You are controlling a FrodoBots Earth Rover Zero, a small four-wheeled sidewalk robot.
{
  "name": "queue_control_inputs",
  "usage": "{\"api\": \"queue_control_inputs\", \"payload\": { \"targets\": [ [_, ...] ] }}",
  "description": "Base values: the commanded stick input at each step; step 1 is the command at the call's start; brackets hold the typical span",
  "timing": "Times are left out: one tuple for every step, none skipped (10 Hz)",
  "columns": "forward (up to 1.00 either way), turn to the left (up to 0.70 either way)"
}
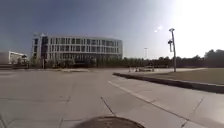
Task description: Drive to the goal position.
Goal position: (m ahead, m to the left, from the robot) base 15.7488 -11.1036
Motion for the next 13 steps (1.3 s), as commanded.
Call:
{"api": "queue_control_inputs", "payload": {
  "targets": [
    [0.21,0.0],
    [0.21,0.0],
    [0.21,0.0],
    [0.2,0.0],
    [0.2,0.0],
    [0.18,0.0],
    [0.17,0.0],
    [0.16,0.0],
    [0.16,0.0],
    [0.13,0.0],
    [0.1,0.0],
    [0.09,0.0],
    [0.09,0.0]
  ]
}}
